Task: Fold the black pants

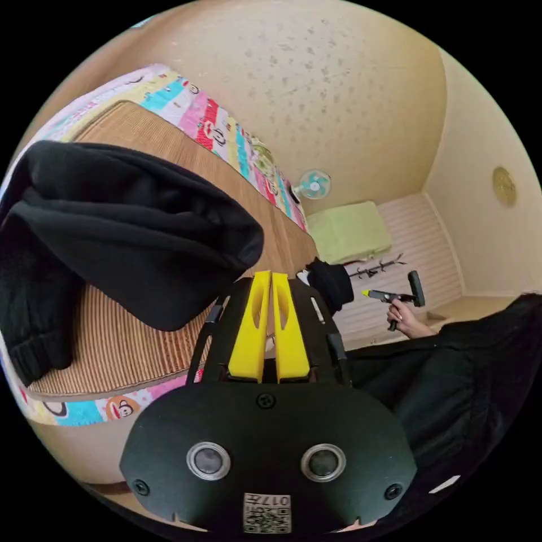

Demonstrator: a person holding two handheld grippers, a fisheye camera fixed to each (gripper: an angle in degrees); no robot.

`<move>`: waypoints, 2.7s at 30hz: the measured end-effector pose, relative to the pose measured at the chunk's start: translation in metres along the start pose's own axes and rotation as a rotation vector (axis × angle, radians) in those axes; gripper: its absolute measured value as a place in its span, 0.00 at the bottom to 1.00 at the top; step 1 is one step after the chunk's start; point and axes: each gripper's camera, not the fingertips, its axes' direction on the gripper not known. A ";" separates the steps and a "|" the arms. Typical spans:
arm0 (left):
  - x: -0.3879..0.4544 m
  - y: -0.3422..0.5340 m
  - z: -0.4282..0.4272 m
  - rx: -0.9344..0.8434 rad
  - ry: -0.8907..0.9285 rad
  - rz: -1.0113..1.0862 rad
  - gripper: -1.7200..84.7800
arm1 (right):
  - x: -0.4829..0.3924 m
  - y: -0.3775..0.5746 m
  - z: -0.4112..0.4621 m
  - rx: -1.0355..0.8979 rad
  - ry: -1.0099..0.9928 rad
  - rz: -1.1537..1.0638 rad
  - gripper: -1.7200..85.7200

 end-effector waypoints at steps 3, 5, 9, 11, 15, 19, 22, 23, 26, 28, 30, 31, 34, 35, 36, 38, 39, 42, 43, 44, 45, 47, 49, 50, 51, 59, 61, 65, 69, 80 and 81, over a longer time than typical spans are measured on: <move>0.023 0.007 0.080 -0.340 0.241 0.069 0.01 | -0.018 -0.013 0.003 -0.014 -0.036 -0.036 0.02; 0.025 0.019 0.072 -0.292 0.149 0.067 0.02 | -0.028 -0.019 0.003 -0.029 -0.045 -0.073 0.02; -0.048 0.049 -0.044 0.206 -0.083 -0.370 0.12 | -0.039 -0.021 0.002 -0.064 -0.034 -0.138 0.02; -0.085 0.072 -0.106 0.446 -0.200 -0.582 0.14 | -0.039 -0.022 0.003 -0.082 -0.047 -0.146 0.02; -0.153 0.081 -0.213 0.705 -0.373 -0.768 0.17 | -0.035 -0.024 0.007 -0.113 -0.056 -0.139 0.02; -0.232 0.059 -0.249 0.654 -0.372 -0.961 0.15 | -0.031 -0.027 0.011 -0.143 -0.045 -0.147 0.02; -0.264 0.062 -0.244 0.794 -0.016 -0.994 0.09 | -0.026 -0.028 0.011 -0.140 -0.046 -0.147 0.02; -0.266 0.060 -0.241 0.823 0.053 -0.956 0.09 | -0.024 -0.028 0.012 -0.138 -0.049 -0.144 0.02; -0.270 0.045 -0.221 0.768 0.238 -0.828 0.04 | -0.015 -0.029 0.015 -0.136 -0.072 -0.134 0.02; -0.260 0.033 -0.211 0.689 0.247 -0.762 0.02 | -0.007 -0.033 0.018 -0.133 -0.079 -0.127 0.02; -0.243 0.016 -0.203 0.587 0.226 -0.655 0.02 | 0.001 -0.037 0.018 -0.117 -0.094 -0.121 0.02; -0.226 0.002 -0.193 0.475 0.205 -0.574 0.01 | 0.006 -0.040 0.018 -0.105 -0.115 -0.116 0.02; -0.172 -0.022 -0.144 0.141 0.069 -0.361 0.01 | 0.015 -0.052 0.022 -0.079 -0.212 -0.163 0.02; -0.161 -0.023 -0.131 0.076 0.033 -0.327 0.01 | 0.015 -0.055 0.023 -0.074 -0.229 -0.183 0.02; -0.143 -0.019 -0.105 -0.035 -0.021 -0.274 0.01 | 0.013 -0.062 0.026 -0.067 -0.248 -0.216 0.02; -0.130 -0.002 -0.070 -0.143 -0.056 -0.261 0.01 | 0.009 -0.076 0.032 -0.073 -0.266 -0.249 0.03; -0.131 0.014 -0.049 -0.192 -0.060 -0.308 0.01 | 0.003 -0.085 0.037 -0.078 -0.285 -0.270 0.03; -0.158 0.066 -0.018 -0.226 -0.043 -0.541 0.03 | -0.022 -0.109 0.049 -0.093 -0.399 -0.384 0.03; -0.171 0.091 -0.015 -0.172 0.009 -0.650 0.04 | -0.038 -0.118 0.056 -0.113 -0.441 -0.440 0.04; -0.177 0.105 -0.014 -0.139 0.043 -0.701 0.05 | -0.047 -0.122 0.061 -0.129 -0.459 -0.469 0.04; -0.187 0.132 -0.014 -0.050 0.117 -0.790 0.09 | -0.069 -0.131 0.071 -0.174 -0.485 -0.534 0.05; -0.197 0.171 -0.016 0.105 0.211 -0.889 0.13 | -0.111 -0.142 0.085 -0.234 -0.488 -0.633 0.08; -0.204 0.213 -0.023 0.267 0.238 -0.961 0.16 | -0.179 -0.151 0.100 -0.269 -0.423 -0.792 0.12; -0.204 0.220 -0.025 0.298 0.231 -0.968 0.17 | -0.197 -0.152 0.104 -0.273 -0.400 -0.837 0.13; -0.205 0.231 -0.027 0.343 0.217 -0.970 0.18 | -0.235 -0.153 0.114 -0.287 -0.350 -0.928 0.15; -0.234 0.267 0.049 0.430 0.309 -1.061 0.20 | -0.429 -0.115 0.235 -0.298 0.031 -1.344 0.19; -0.243 0.280 0.078 0.489 0.311 -1.146 0.14 | -0.449 -0.102 0.288 -0.384 0.167 -1.346 0.16; -0.238 0.304 0.088 0.571 0.235 -1.107 0.10 | -0.423 -0.108 0.267 -0.271 0.025 -1.163 0.07; -0.185 0.312 0.050 0.611 -0.020 -0.845 0.09 | -0.309 -0.117 0.143 0.095 -0.151 -0.953 0.06; 0.131 0.297 -0.012 0.914 -0.553 0.090 0.08 | 0.017 0.023 -0.140 0.776 -0.503 -0.636 0.05; 0.171 0.301 -0.006 0.957 -0.546 0.211 0.08 | 0.040 0.048 -0.160 0.871 -0.488 -0.618 0.05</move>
